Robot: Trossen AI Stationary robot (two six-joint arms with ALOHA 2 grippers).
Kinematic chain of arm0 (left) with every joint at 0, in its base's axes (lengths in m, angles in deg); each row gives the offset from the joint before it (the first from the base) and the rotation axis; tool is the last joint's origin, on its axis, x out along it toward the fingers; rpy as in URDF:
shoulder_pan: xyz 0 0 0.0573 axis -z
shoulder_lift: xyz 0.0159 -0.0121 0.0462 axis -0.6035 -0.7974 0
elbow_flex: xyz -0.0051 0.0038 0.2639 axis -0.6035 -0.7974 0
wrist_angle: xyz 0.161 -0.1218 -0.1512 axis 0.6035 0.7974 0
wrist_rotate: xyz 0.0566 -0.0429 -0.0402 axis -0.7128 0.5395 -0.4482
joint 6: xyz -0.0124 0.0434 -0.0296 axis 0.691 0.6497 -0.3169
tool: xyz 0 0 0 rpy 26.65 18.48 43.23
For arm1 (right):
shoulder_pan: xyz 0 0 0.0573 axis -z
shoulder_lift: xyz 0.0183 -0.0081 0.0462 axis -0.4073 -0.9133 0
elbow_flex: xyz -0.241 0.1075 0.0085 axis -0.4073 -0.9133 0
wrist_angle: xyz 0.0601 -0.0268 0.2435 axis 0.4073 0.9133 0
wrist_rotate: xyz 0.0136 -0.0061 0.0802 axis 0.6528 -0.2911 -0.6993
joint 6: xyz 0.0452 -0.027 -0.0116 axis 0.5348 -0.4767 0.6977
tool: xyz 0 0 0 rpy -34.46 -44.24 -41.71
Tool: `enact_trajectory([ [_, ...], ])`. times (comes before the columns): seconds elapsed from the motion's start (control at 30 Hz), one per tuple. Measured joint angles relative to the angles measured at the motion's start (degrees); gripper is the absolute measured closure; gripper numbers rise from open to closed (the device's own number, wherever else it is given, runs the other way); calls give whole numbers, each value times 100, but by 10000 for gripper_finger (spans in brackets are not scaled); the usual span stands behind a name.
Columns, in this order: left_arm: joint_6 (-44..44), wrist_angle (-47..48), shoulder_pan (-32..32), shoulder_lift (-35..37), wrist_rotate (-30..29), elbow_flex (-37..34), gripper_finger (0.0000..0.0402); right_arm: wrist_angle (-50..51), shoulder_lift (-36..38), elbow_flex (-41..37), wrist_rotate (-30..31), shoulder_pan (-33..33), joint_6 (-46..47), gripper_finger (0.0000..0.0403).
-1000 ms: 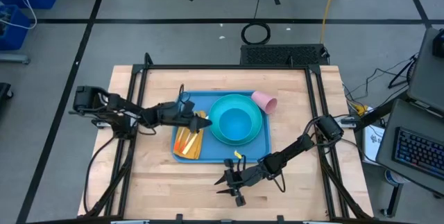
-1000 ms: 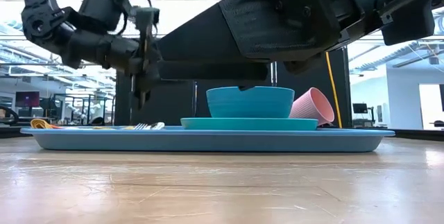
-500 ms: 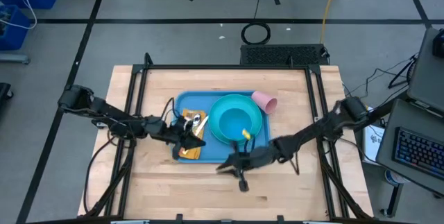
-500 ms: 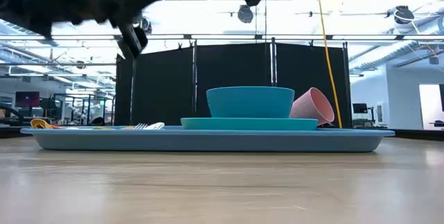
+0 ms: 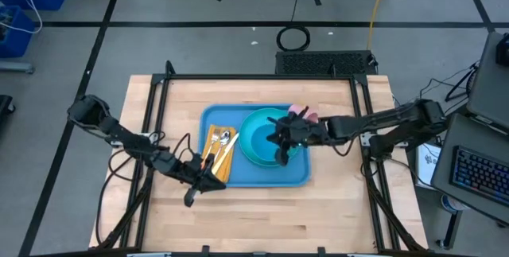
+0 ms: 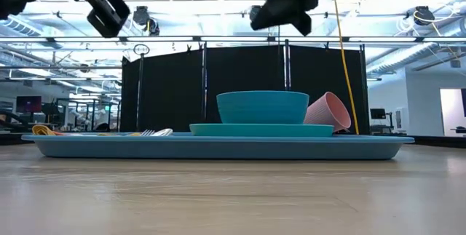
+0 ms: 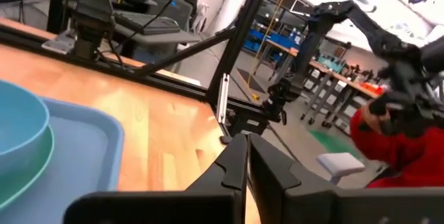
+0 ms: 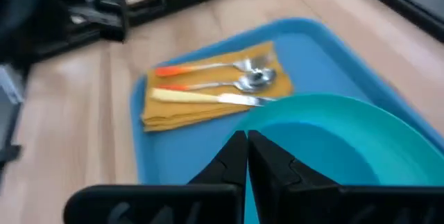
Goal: Set up tray
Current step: Adjust the pink cup, blue plate, blue bowl, blue serving tray, and yellow knife
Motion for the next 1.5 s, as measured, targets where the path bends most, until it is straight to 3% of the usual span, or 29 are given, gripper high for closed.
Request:
enact_trajectory([
  [0.17, 275, 34, 206, -2, -116, 0, 397, 907, 219, 1, 225, 142, -277, 396],
  [0.27, 284, 52, 227, -3, -122, 0, 385, 1438, 324, 5, 550, 318, 98, 379],
  [0.43, 240, 335, 232, -5, -310, 0, 378, 2266, 382, 1, 504, 550, 443, 301],
  [0.57, 210, 435, 254, -4, -312, 0, 392, 2823, 445, -1, 821, 712, 525, 233],
  [0.73, 201, 431, 301, -4, -317, 0, 392, 2946, 443, -203, 222, 438, 737, 198],
  [0.9, 220, 411, 315, -3, -363, 0, 377, 1926, 302, -1321, 326, -142, 1236, 242],
  [1.0, 221, 414, 313, -4, -470, 0, 377, 937, 318, -1863, 661, -382, 1358, 304],
  [1.13, 228, 413, 313, -3, -651, 0, 391, 407, 313, -2162, 615, -426, 1410, 390],
  [1.5, 296, 380, 246, -3, -775, 0, 376, 300, 87, -2191, 465, -277, 1170, 402],
])
